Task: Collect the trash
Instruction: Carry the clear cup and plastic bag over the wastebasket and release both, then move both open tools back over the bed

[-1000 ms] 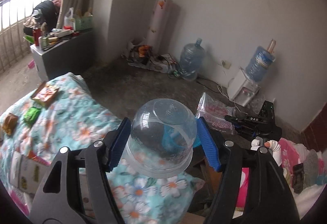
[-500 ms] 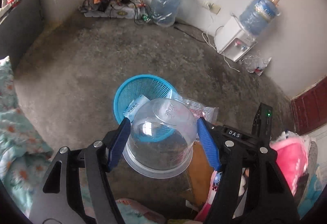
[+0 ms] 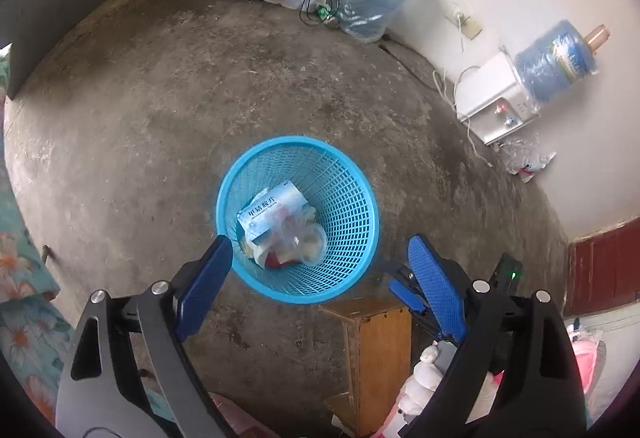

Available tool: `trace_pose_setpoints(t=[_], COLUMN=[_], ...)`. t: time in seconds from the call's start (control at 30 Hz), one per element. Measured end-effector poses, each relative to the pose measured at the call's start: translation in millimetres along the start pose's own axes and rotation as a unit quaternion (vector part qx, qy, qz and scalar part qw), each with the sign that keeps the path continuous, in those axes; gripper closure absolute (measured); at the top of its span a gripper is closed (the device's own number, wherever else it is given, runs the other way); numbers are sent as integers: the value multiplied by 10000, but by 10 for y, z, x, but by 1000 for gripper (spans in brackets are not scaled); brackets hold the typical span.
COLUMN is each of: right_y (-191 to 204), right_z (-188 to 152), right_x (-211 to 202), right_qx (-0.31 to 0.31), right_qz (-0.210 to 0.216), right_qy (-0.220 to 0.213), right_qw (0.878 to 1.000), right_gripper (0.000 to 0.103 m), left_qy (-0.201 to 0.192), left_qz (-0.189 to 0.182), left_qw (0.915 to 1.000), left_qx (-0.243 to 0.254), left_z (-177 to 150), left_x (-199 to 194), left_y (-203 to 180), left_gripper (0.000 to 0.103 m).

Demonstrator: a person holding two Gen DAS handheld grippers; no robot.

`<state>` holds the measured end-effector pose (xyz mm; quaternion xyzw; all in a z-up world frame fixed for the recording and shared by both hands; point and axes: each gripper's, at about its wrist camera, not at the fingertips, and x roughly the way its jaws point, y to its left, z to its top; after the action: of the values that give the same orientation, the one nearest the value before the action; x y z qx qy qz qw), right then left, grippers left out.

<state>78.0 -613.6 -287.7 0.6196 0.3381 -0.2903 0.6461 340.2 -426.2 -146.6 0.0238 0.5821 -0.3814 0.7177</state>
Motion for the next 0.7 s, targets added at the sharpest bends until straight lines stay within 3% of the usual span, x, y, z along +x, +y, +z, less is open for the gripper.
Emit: trace_pose_setpoints(t=[0.2, 0.27, 0.37, 0.5, 0.7], right_y=[164, 355, 717, 1205, 1745], right_z=[-254, -399, -646, -1088, -1804], right_x=[-405, -620, -962, -1378, -1858], right_qx=[-343, -693, -1494, -2766, -4130], right_qz=[130, 171, 183, 219, 395], right_qy=[-362, -493, -776, -1090, -1497], right_qw=[9987, 9962, 9856, 9545, 8975], right_gripper=[56, 56, 46, 32, 9], left_qy=[-602, -789, -1032, -1602, -2542], left_qz=[-235, -382, -683, -822, -397], left_qw=[9978, 9960, 9922, 9836, 9663], left_qx=[115, 185, 155, 118, 58], left_z=[-164, -259, -432, -821, -1664], left_x=[-665, -970, -1461, -2205, -3191], left_y=[14, -9, 15, 124, 443], left_gripper=[18, 18, 18, 18, 18])
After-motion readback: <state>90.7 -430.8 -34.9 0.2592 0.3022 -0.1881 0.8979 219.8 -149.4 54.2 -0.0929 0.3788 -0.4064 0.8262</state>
